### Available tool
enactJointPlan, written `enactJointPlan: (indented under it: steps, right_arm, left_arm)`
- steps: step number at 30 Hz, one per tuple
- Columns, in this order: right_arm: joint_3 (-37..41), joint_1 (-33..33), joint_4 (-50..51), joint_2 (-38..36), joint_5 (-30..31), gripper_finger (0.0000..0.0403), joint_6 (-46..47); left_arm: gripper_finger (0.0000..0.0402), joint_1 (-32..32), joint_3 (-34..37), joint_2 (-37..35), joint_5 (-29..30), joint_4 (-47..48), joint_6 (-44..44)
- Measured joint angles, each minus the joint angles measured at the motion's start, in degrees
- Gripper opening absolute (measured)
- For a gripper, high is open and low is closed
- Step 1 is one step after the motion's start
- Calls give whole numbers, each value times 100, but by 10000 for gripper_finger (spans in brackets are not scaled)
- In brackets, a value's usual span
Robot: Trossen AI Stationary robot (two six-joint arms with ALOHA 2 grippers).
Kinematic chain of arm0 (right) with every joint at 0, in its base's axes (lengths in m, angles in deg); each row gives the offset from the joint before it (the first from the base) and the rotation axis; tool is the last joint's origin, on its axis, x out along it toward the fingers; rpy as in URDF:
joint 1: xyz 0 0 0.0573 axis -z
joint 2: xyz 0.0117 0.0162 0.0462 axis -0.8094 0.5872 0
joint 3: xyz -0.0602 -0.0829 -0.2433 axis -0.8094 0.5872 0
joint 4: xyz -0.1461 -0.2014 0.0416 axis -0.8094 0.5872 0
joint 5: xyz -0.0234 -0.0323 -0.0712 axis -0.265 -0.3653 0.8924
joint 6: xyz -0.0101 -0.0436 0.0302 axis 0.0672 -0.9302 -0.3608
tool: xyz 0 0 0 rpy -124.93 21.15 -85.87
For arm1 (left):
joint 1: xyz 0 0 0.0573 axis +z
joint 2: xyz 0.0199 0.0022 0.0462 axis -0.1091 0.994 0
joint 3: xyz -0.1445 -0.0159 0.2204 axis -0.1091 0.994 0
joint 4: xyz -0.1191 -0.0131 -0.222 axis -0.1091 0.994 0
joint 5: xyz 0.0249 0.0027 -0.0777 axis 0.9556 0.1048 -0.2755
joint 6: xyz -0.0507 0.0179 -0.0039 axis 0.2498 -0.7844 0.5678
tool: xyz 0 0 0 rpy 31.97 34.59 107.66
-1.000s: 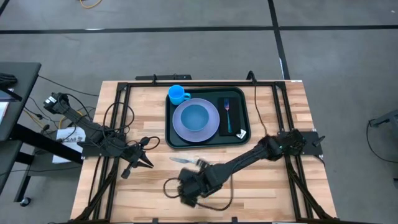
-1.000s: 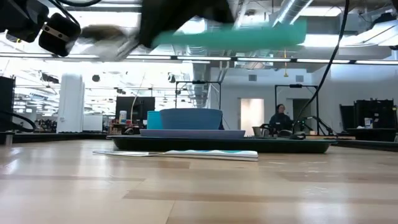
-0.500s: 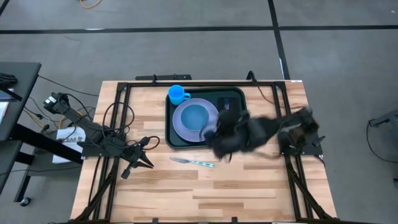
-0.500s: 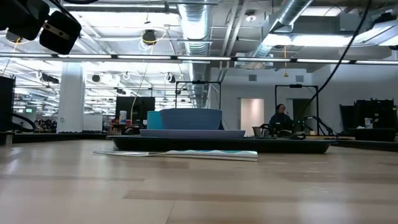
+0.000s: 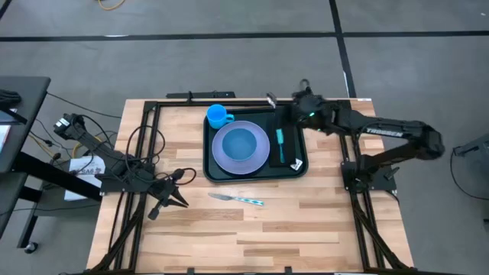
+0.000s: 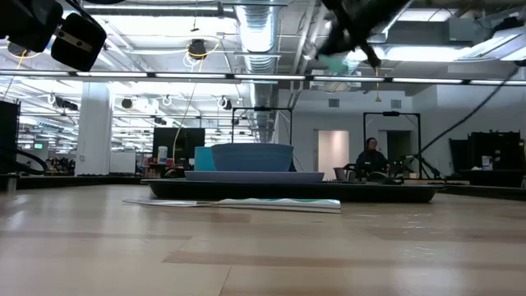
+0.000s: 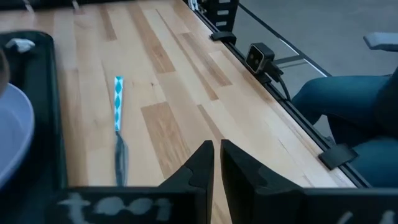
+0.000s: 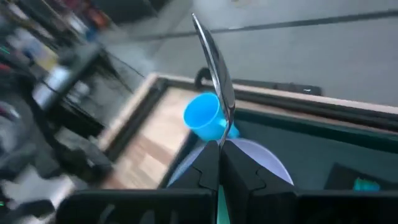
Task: Set up tray
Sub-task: Put the blue spoon on the black napkin
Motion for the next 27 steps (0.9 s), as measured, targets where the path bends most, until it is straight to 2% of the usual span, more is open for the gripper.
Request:
enactJointPlan:
  steps: [3,6,8,11,18,27]
  right_arm:
    - [1193,830,-1135,-531,-1056,0,29]
    - [1973,1412,-1918,-841,-1525,0,390]
    - [2238,1644,-2037,-928,-1654,0,581]
    - [2283,1693,-1921,-909,-1862,0,577]
    - [2281,1470,-1879,-481,-1876,0,549]
    - [2281,1400,-1933,650,-1720,0,1141]
  left_arm:
    - [15,1,0,0,205,-116,-158]
    - [15,-1,-4,-2,522,-344,-403]
    - [15,0,-56,-2,729,-351,-595]
    - [15,-1,-122,-2,1000,-383,-757]
    - [15,1,-133,-2,1480,-437,-893]
    - [15,-1,-133,-2,1491,-441,-1089]
